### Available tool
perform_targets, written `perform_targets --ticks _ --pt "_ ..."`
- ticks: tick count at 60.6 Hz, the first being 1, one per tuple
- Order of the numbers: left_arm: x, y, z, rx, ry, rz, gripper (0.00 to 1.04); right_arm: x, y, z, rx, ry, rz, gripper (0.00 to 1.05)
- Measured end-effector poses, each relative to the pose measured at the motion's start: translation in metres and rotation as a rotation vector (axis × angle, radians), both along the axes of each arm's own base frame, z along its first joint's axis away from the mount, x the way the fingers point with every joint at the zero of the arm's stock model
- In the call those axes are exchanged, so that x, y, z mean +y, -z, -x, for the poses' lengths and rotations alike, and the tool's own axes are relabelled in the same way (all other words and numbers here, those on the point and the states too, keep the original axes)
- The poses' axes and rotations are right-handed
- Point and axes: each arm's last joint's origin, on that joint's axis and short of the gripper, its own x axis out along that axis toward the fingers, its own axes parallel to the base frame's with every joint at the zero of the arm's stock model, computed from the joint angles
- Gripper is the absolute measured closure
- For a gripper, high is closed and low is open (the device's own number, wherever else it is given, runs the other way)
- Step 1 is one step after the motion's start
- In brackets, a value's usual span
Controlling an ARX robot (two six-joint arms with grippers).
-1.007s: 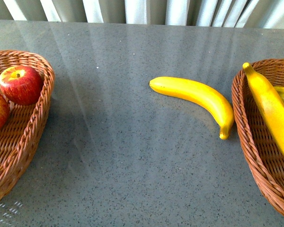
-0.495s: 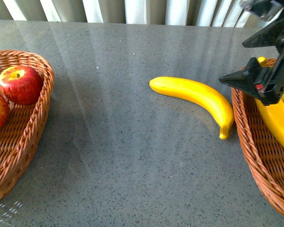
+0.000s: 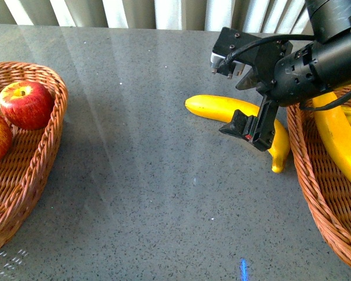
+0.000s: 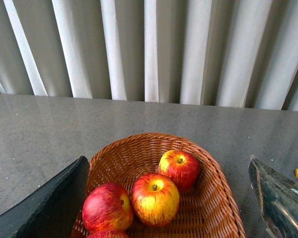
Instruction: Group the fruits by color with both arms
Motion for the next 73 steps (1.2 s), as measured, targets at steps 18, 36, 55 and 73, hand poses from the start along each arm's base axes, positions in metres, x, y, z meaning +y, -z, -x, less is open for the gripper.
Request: perform_targets --ticks 18,36,55,73 --pt "0.0 0.0 0.0 0.0 0.0 0.0 0.09 0.014 0.016 -0.016 0.023 0.004 0.028 0.09" --pt "0.0 0.0 0.0 0.0 0.0 0.0 0.09 0.022 0.017 -0.015 0.051 0.021 0.007 0.36" --pt "0.0 0.0 0.0 0.0 0.0 0.0 0.09 0.023 0.012 -0.016 0.068 0.057 -0.058 0.68" --pt "0.0 0.0 0.0 0.0 0.0 0.0 0.09 0.029 -0.053 -0.009 -0.003 0.078 -0.307 0.68"
